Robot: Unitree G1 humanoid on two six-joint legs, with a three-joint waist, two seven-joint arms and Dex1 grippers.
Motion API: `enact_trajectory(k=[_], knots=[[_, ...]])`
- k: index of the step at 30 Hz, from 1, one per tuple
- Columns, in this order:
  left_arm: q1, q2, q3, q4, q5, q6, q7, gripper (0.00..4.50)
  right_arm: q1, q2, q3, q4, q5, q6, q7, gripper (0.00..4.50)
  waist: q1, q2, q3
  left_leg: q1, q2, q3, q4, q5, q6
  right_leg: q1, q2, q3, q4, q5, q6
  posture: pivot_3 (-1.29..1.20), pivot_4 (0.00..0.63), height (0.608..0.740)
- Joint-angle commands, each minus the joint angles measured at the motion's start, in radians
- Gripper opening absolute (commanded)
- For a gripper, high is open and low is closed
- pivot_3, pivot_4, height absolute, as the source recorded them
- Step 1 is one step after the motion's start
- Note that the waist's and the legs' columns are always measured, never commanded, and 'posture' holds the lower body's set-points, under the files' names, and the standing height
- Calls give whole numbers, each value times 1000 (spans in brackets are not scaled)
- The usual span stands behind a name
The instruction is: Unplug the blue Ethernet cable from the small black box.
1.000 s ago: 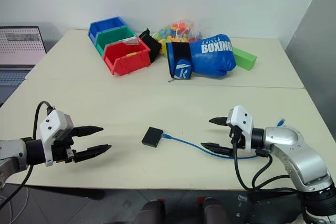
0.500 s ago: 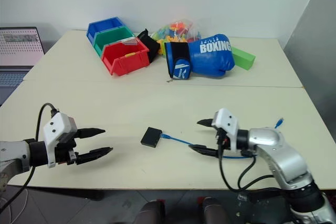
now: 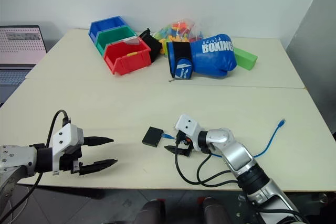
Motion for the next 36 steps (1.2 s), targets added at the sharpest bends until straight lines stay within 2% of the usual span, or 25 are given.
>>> enact_trajectory(k=[1, 3, 10, 11, 12, 17, 19, 29, 36], knots=[[-1, -15, 3, 5, 17, -46, 4, 3758, -31, 20, 27, 45, -47, -44, 5, 4157, -1, 0, 0, 0, 0, 0, 0, 0, 0, 0, 0, 0, 0, 0, 0, 0, 150, 740], [-3, -24, 1, 14, 26, -51, 18, 3787, -33, 27, 23, 51, -54, -50, 6, 3924, -1, 0, 0, 0, 0, 0, 0, 0, 0, 0, 0, 0, 0, 0, 0, 0, 150, 740], [-23, -46, -18, 34, 26, -61, 26, 3787, -32, 44, 22, 47, -70, -44, 8, 2238, -1, 0, 0, 0, 0, 0, 0, 0, 0, 0, 0, 0, 1, 0, 0, 0, 150, 740], [-26, -51, -19, 38, 26, -64, 28, 3787, -32, 44, 24, 47, -74, -43, 8, 1890, -1, 0, 0, 0, 0, 0, 0, 0, 0, 0, 0, 0, 1, 0, 0, 0, 150, 740], [-31, -56, -22, 42, 23, -64, 29, 3787, -32, 44, 26, 48, -81, -46, 5, 1778, -1, 0, 0, 0, 0, 0, 0, 0, 0, 0, 0, 0, 1, 0, 0, 0, 150, 740], [-77, -106, -28, 78, -25, -13, 46, 3787, -32, 29, 3, 33, -85, -100, 13, 521, 0, 0, 0, 0, 0, 0, 0, 0, 0, 0, 0, 0, 1, 0, 0, 0, 150, 740], [-97, -124, -25, 93, -59, 23, 47, 3787, -35, 13, 2, 18, -93, -137, 27, 167, 0, 0, 0, 0, 0, 0, 0, 0, 0, 0, 0, 0, 1, 0, 0, 0, 150, 740], [-206, -172, -45, 84, -298, 332, 55, 3787, -77, -98, -7, -109, -145, -492, 111, 144, -1, 0, 0, 0, 0, -2, 1, 0, 0, 1, 0, -7, 1, 0, 0, 0, 150, 740], [-309, -235, -50, 29, -474, 522, 129, 3787, -116, -155, -2, -143, -190, -602, 167, 143, 0, -1, 0, 0, 0, -4, 2, 0, 0, 3, 0, -9, 1, 2, -3, 0, 150, 740]])
